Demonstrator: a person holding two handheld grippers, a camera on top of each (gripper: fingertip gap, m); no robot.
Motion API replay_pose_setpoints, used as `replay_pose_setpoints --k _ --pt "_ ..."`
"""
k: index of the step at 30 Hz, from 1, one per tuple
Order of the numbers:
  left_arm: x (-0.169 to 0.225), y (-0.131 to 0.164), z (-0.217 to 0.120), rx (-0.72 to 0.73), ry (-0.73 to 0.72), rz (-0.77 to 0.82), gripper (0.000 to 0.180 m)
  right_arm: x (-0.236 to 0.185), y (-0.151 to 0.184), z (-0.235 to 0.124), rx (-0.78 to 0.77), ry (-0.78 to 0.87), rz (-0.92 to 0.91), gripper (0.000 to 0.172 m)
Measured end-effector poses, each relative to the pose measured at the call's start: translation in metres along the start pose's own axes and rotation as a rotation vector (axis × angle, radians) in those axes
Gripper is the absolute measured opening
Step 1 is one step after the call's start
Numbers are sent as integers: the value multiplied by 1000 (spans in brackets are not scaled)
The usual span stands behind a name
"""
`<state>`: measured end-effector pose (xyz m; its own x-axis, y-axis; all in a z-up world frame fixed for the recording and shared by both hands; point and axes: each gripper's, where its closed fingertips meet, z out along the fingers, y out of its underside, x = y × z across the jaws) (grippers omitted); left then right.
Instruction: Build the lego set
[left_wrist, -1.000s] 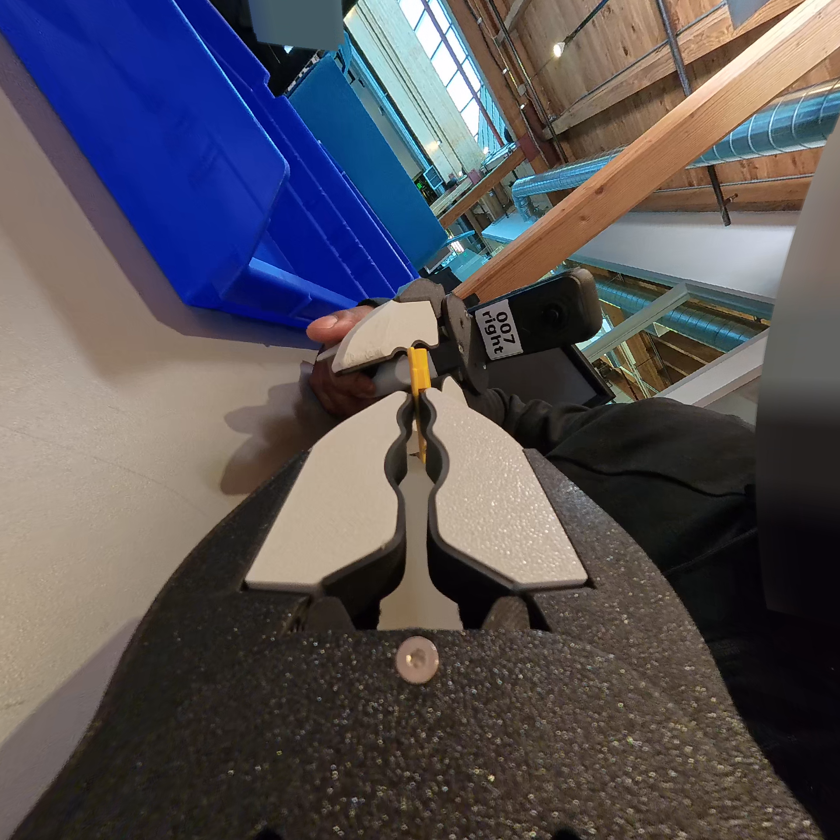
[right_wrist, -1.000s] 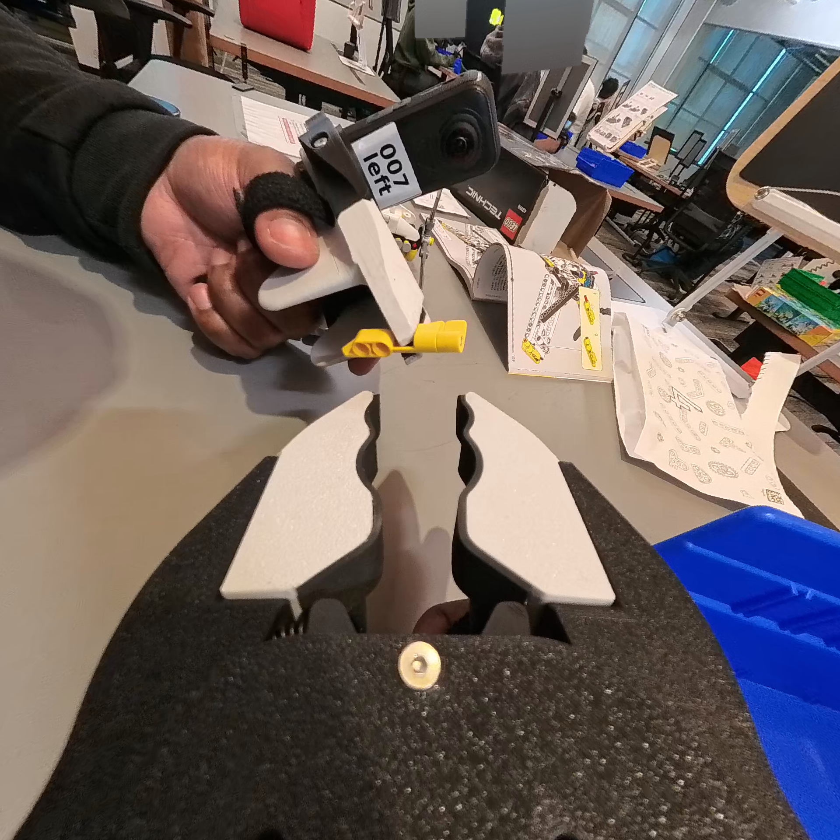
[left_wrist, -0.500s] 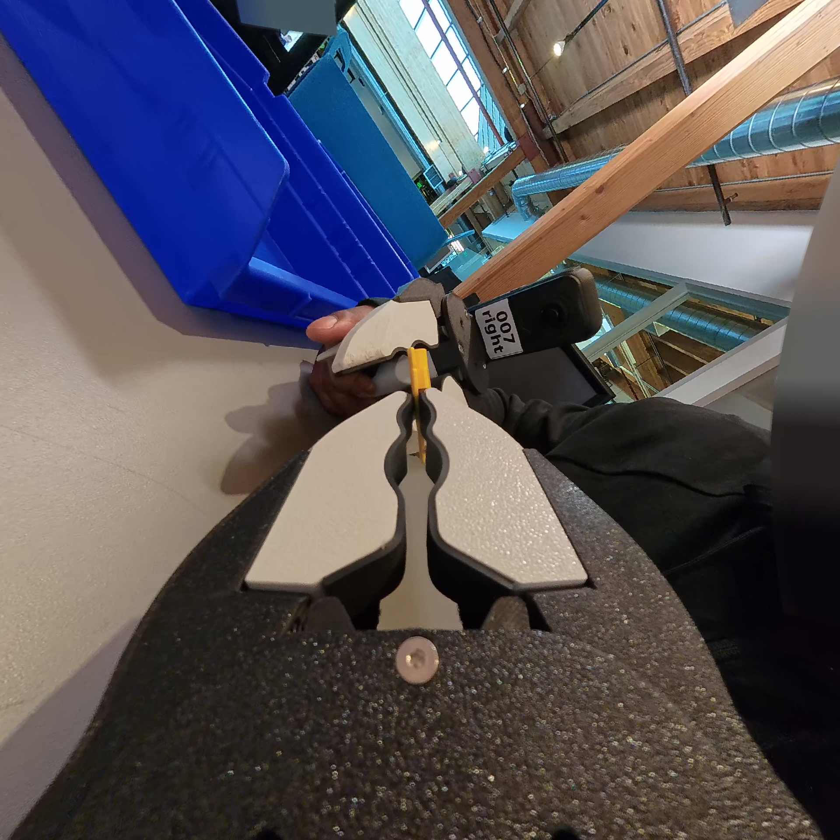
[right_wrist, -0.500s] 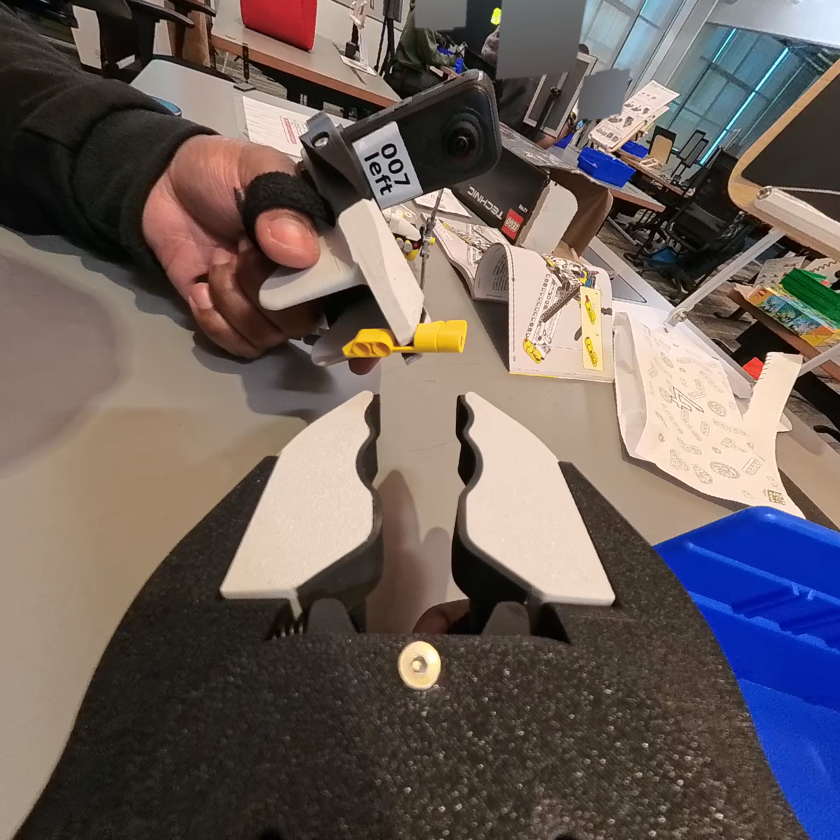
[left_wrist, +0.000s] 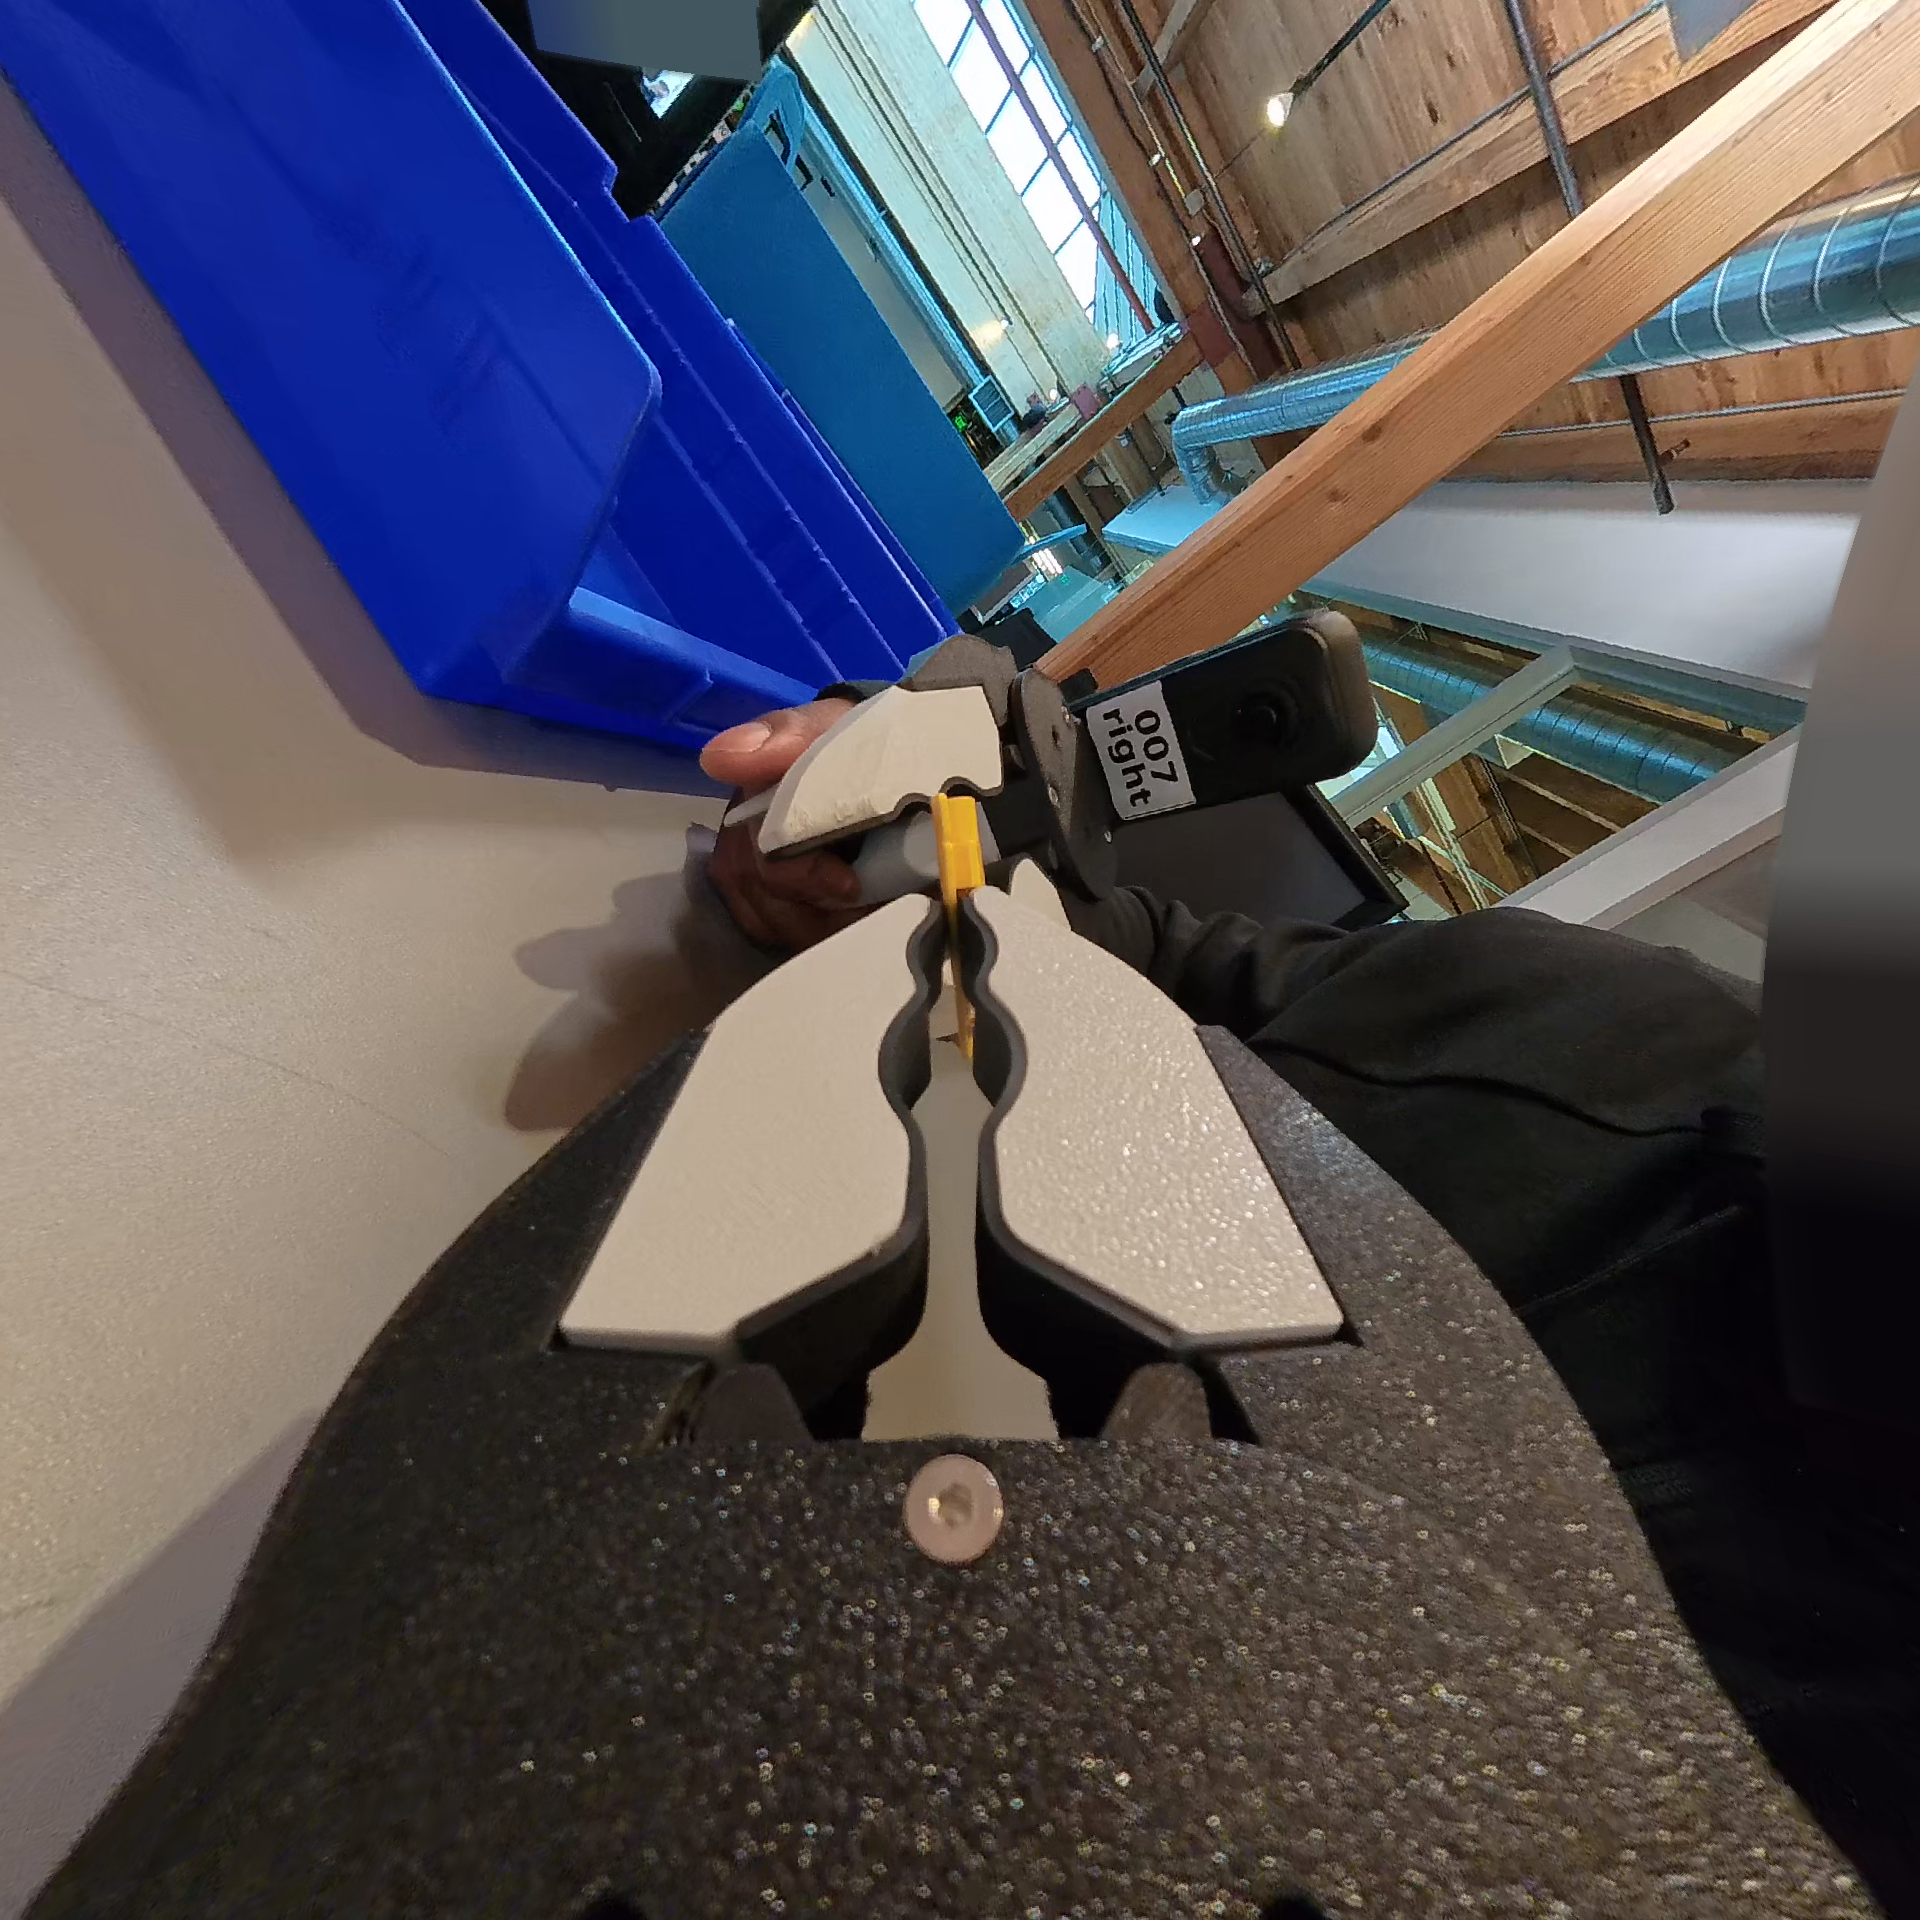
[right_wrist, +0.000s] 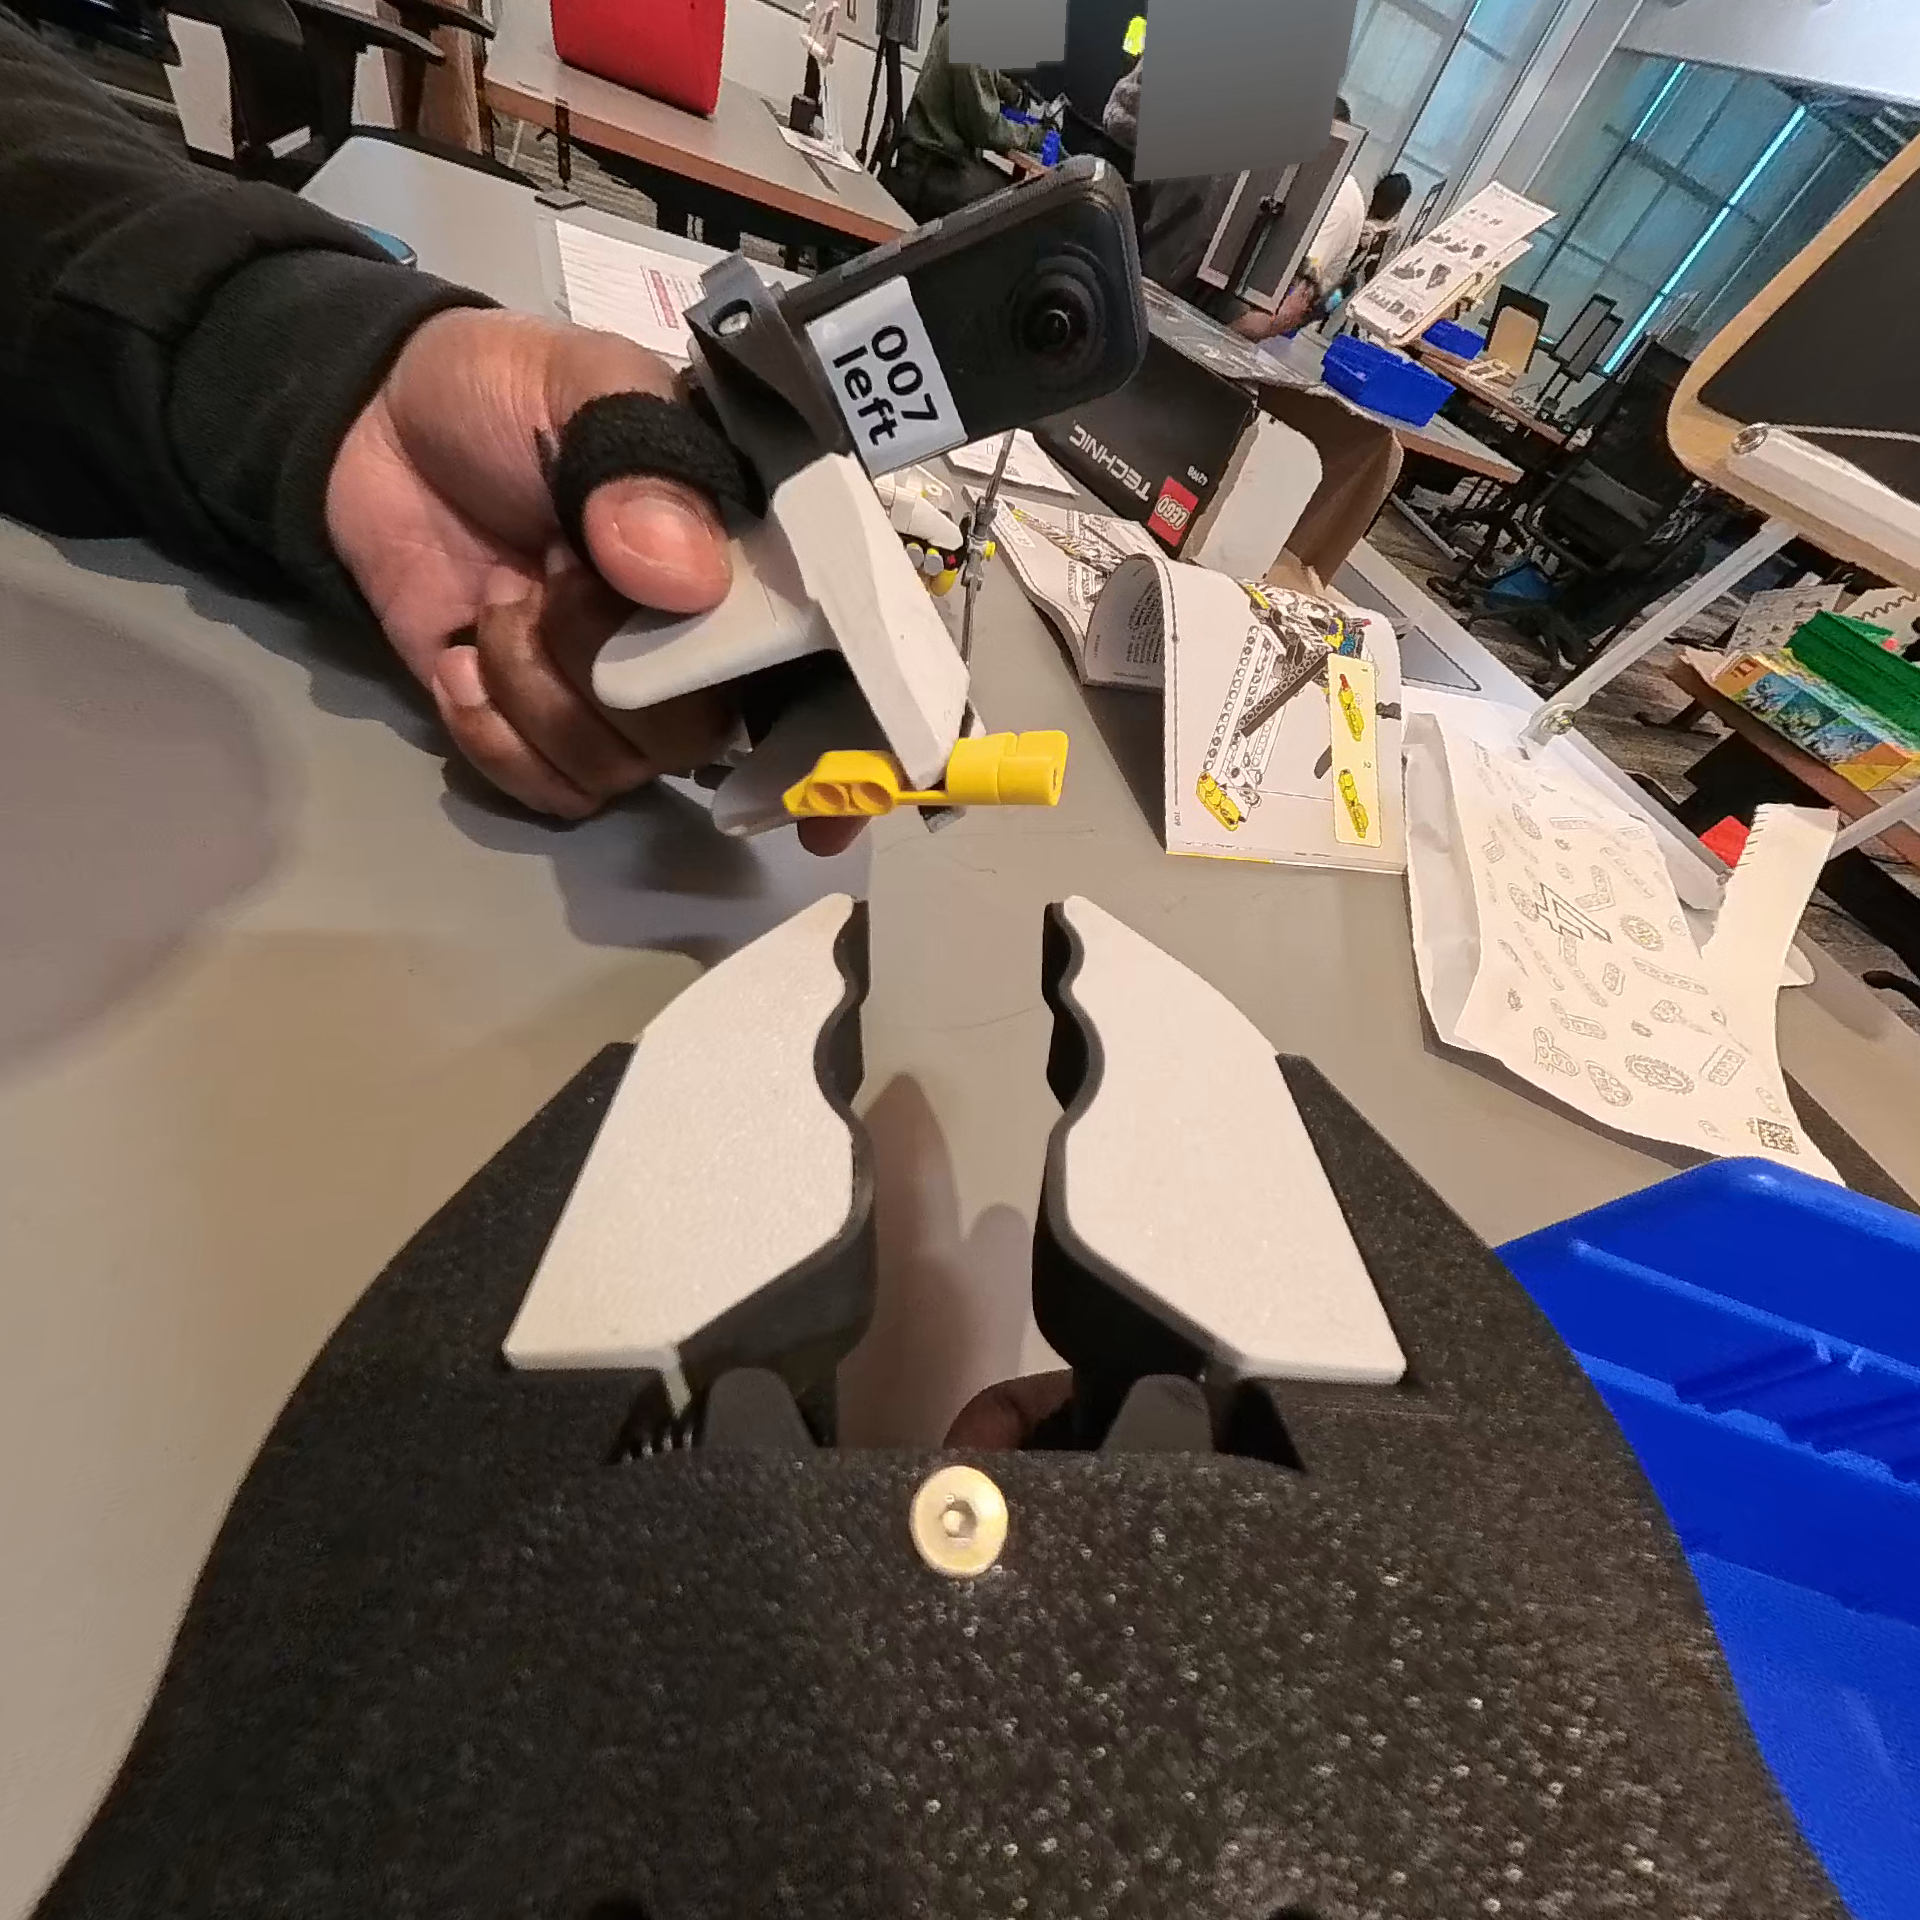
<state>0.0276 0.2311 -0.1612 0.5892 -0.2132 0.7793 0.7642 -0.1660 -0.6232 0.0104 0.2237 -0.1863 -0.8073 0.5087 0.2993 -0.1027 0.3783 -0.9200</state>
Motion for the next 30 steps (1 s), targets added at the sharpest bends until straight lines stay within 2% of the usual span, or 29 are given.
replay_pose_setpoints --k 6,11,16,21,24,27,30 --pt "-3 -1 -2 -9 -28 -2 2 1 1 0 -6 3 6 32" --pt "-15 14 -7 -149 -162 14 2 5 6 -1 -31 5 4 34" --pt "-17 28 -7 -269 -245 109 2 -3 -6 -7 28 -73 -3 42" --pt "-22 49 -9 -446 -304 246 2 -23 -9 -10 37 -179 -38 33" --pt "-24 62 -12 -563 -328 354 2 -32 4 -4 -45 -209 -62 30" --pt "-29 70 -16 -647 -369 440 2 -47 14 -2 -134 -285 -37 12" --pt "-33 78 -19 -710 -385 471 2 -55 23 -2 -220 -335 14 9"
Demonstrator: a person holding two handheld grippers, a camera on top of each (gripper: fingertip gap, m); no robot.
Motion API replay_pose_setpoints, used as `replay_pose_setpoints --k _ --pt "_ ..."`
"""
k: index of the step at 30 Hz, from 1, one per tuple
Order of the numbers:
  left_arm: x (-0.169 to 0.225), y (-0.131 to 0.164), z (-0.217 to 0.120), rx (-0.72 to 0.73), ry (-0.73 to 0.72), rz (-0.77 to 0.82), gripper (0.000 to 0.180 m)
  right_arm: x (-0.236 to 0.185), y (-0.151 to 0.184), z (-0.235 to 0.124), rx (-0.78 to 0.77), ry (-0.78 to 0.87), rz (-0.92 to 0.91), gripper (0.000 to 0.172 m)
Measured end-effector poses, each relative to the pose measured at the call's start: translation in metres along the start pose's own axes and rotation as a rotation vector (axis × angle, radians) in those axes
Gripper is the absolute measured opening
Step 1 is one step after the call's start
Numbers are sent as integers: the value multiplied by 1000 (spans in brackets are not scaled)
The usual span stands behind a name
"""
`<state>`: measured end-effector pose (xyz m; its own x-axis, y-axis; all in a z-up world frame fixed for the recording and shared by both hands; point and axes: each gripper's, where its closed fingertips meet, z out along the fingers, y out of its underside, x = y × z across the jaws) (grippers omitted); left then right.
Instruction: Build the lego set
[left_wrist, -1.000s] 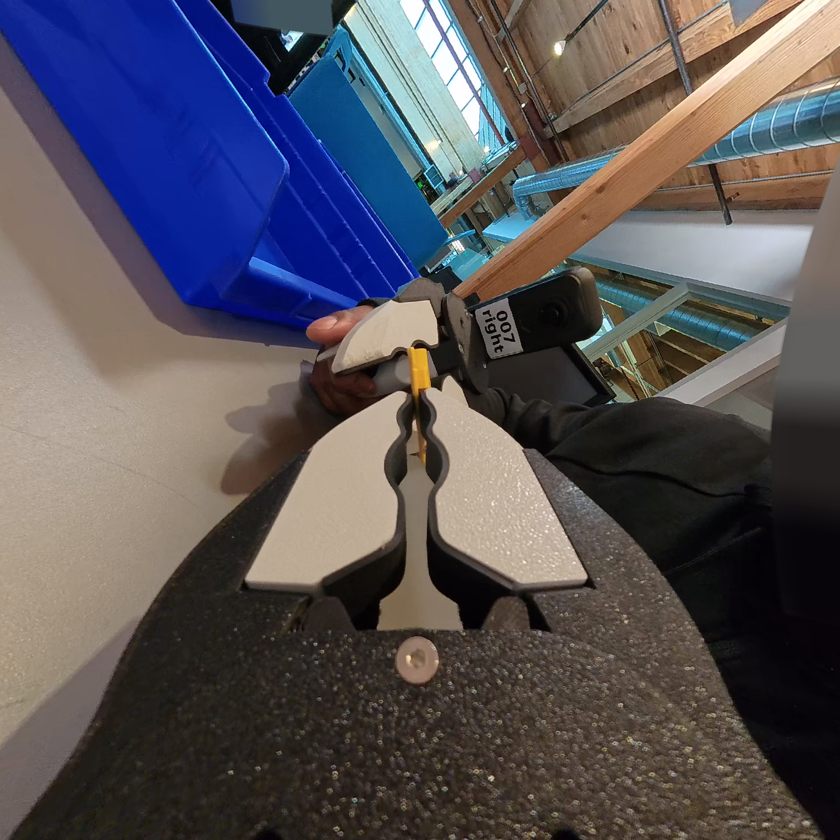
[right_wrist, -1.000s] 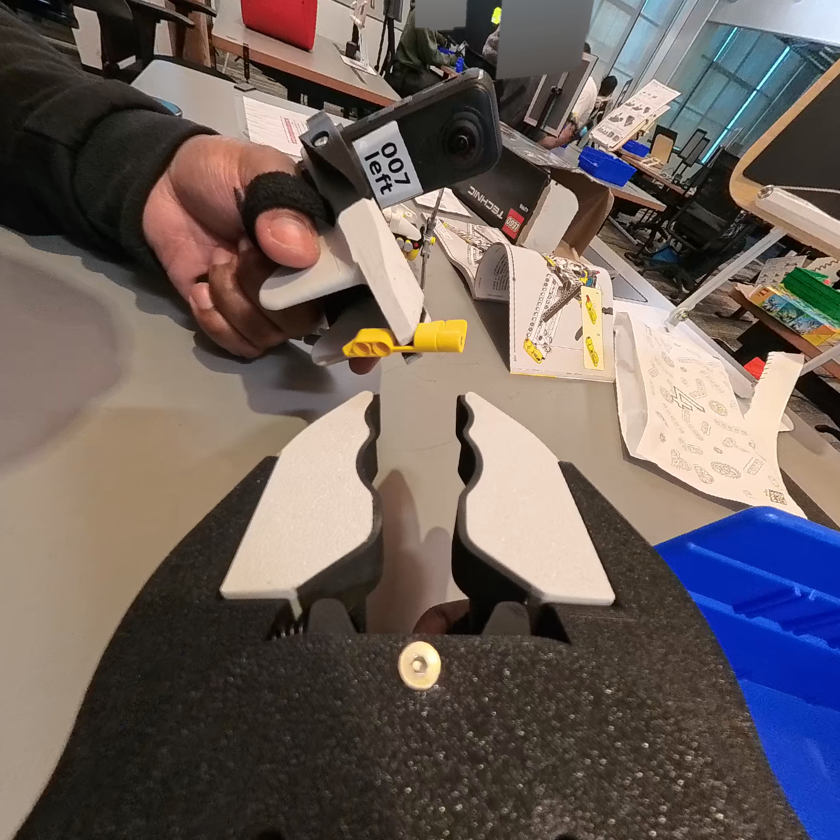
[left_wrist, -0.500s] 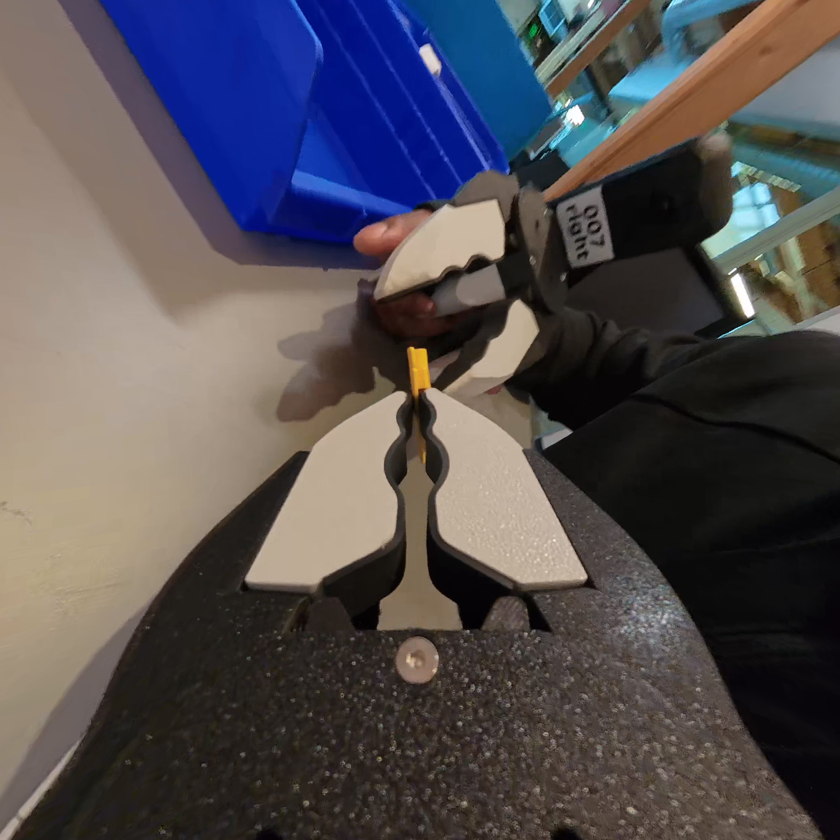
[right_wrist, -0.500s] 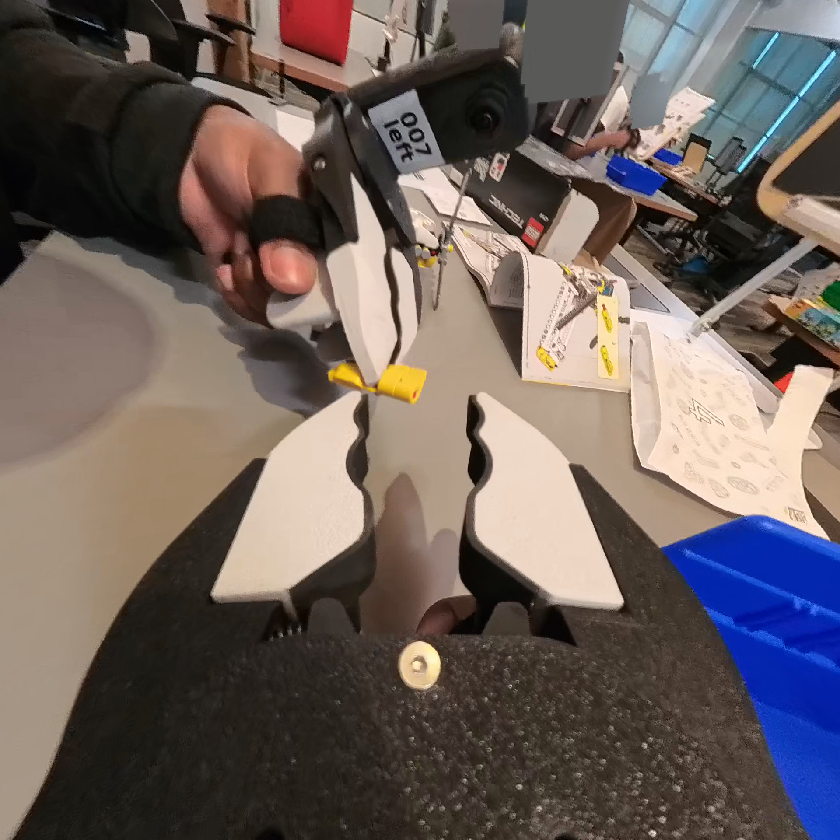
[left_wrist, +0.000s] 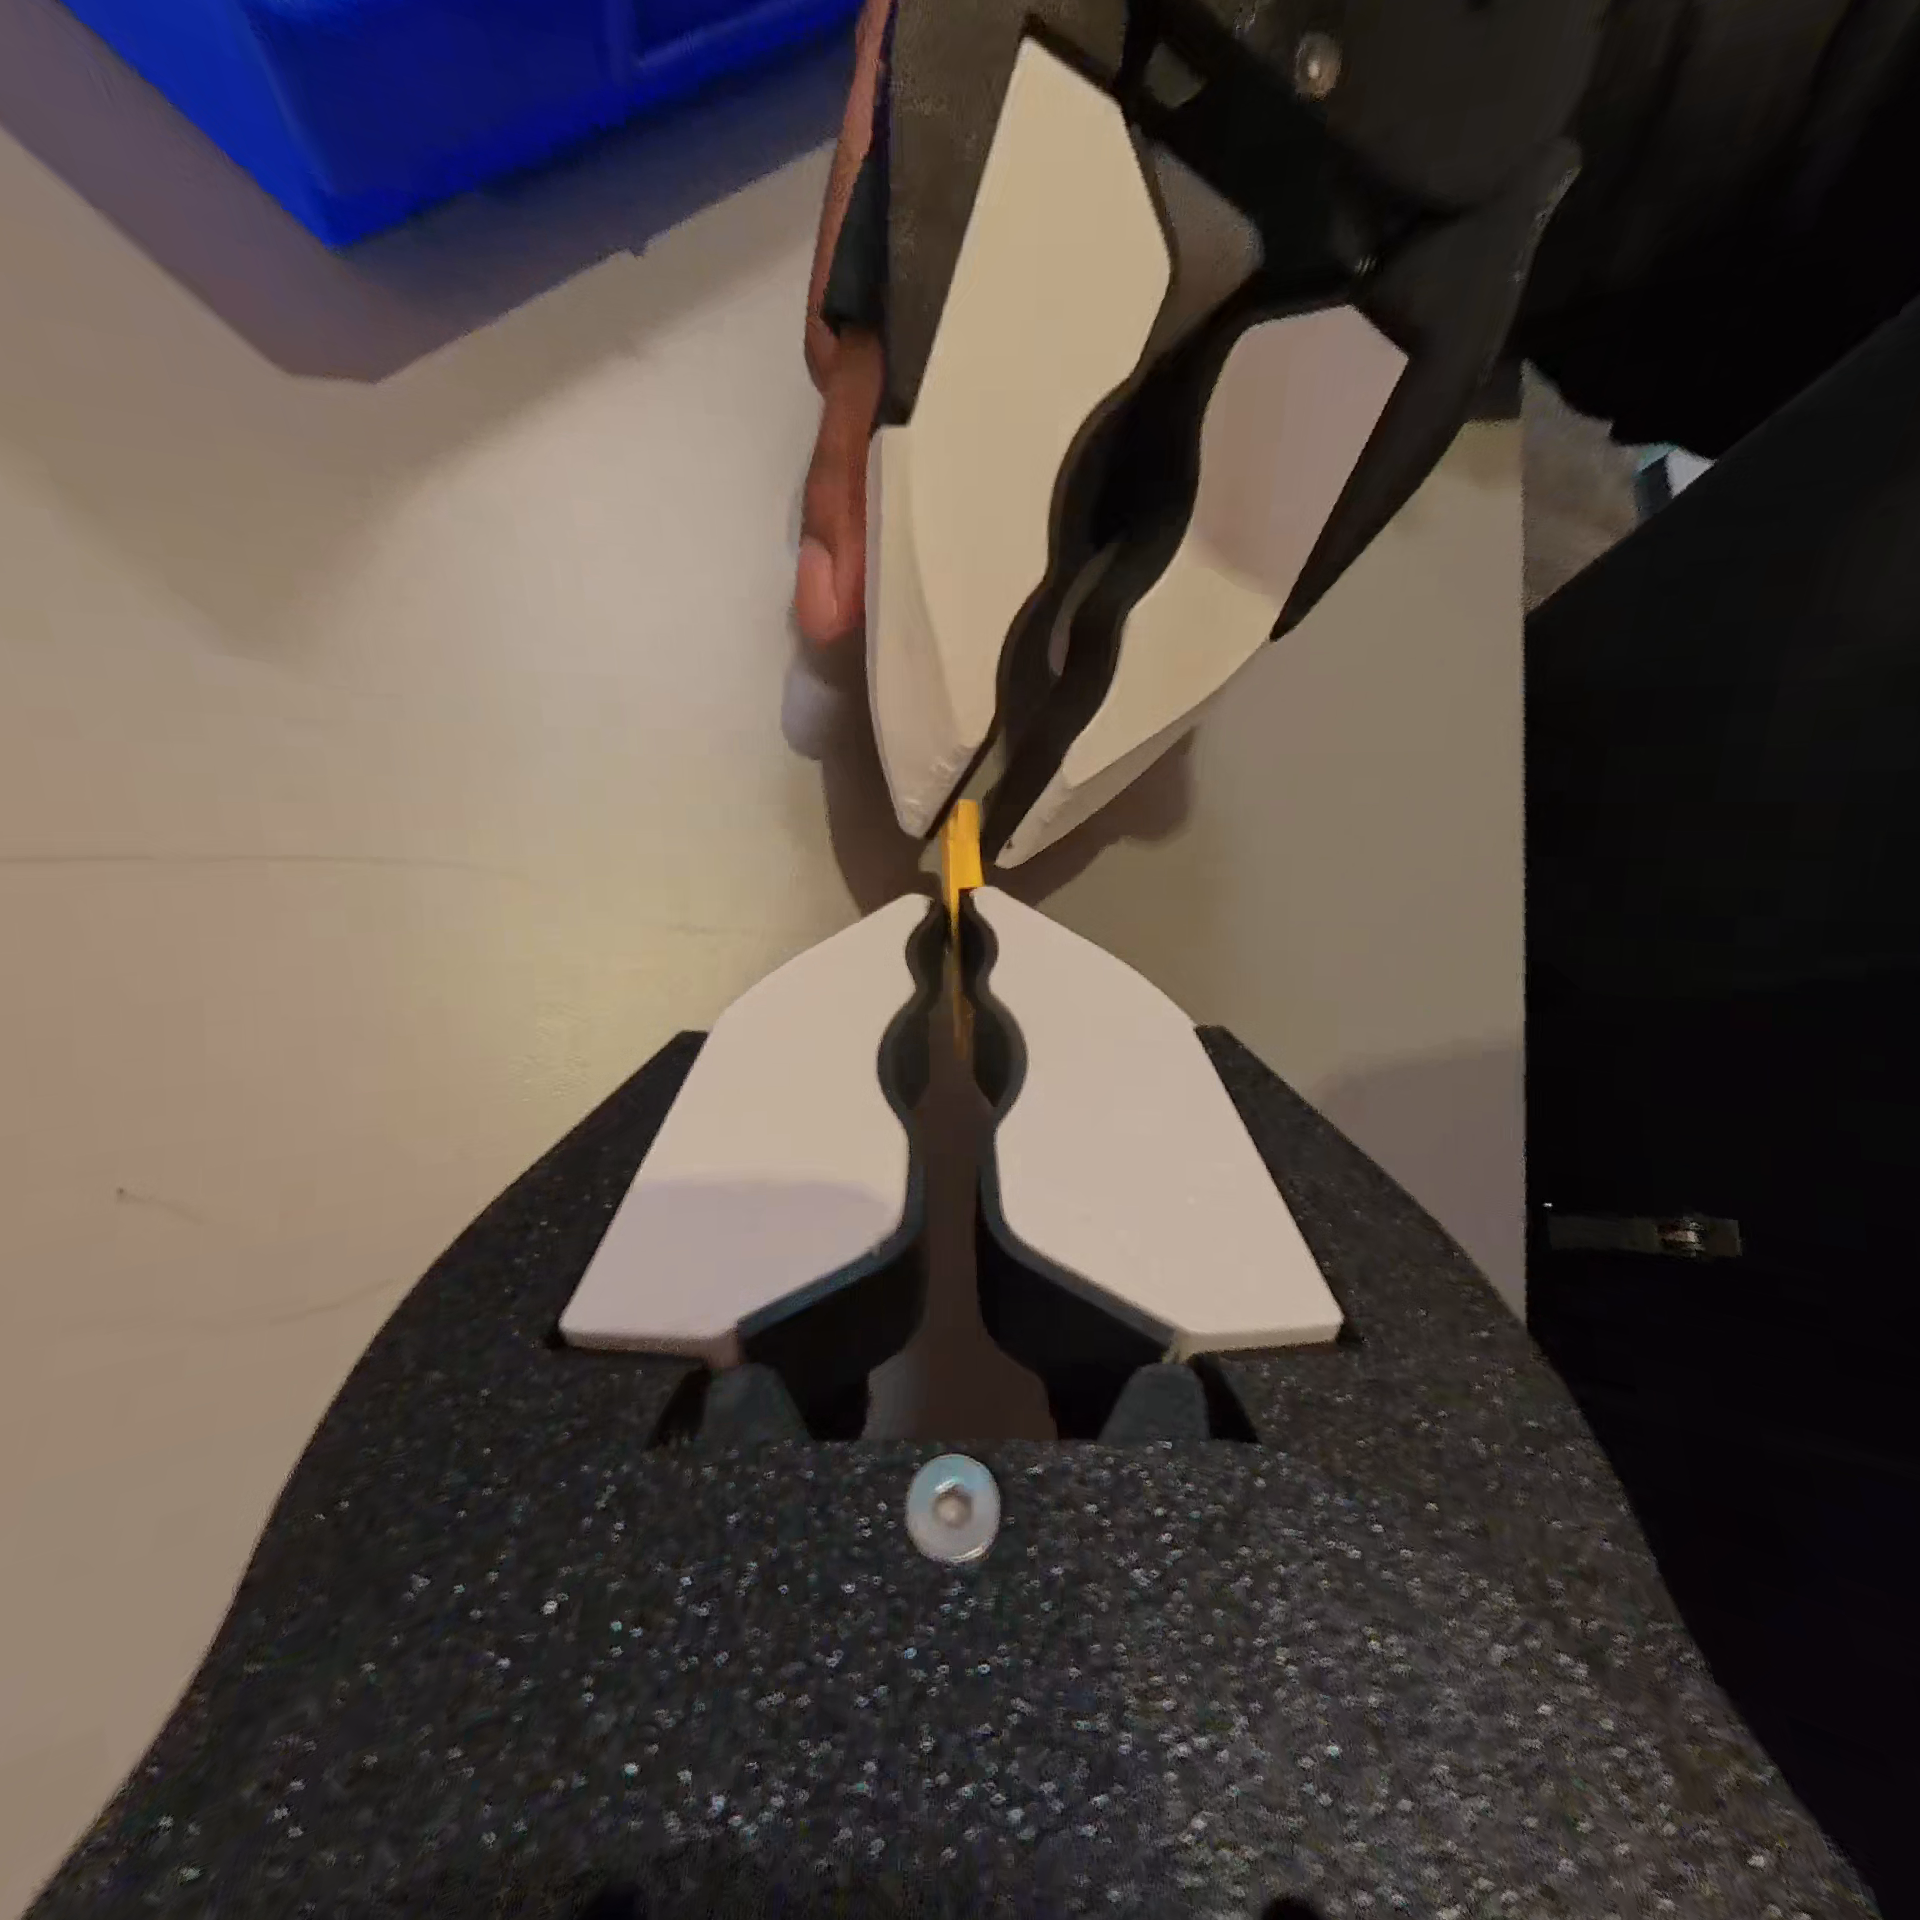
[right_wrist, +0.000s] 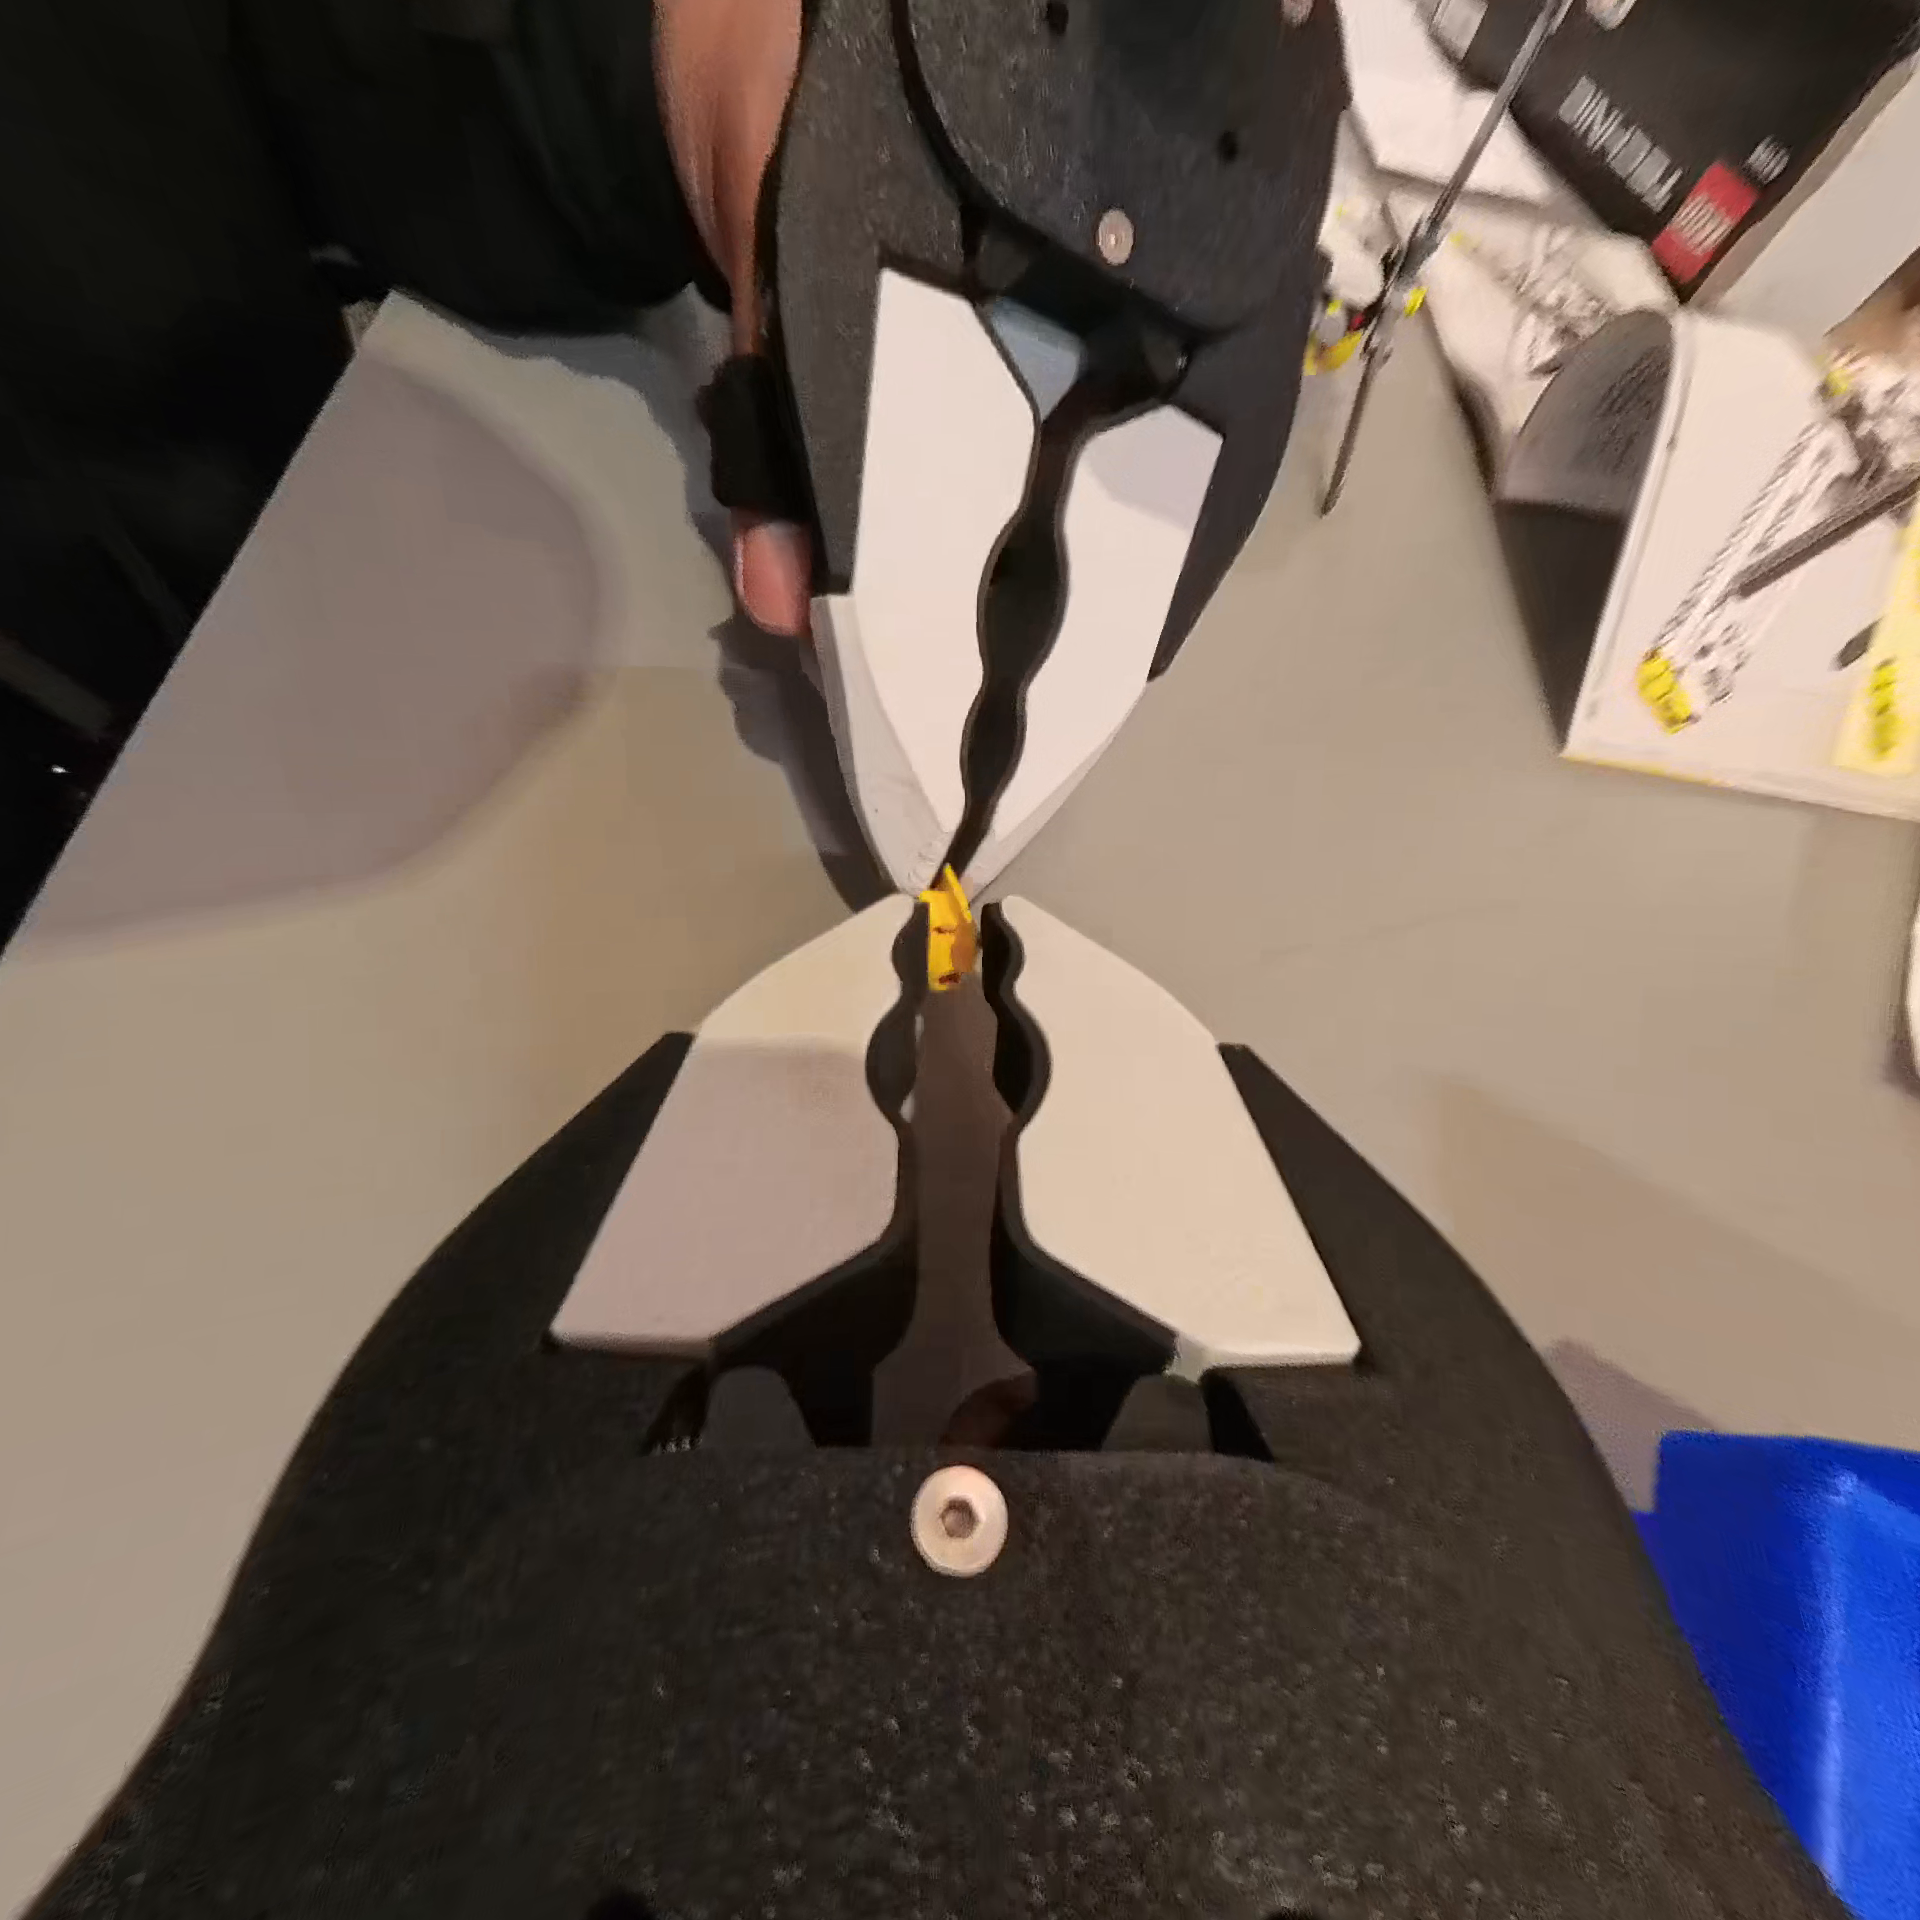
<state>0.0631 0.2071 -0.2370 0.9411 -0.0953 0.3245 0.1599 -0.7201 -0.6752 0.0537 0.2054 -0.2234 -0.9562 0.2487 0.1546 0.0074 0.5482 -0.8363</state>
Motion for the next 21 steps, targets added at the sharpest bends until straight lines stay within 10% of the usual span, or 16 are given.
replay_pose_setpoints --k 21 --pt "-44 -28 -38 227 -194 -73 13 30 31 10 -200 99 345 15"
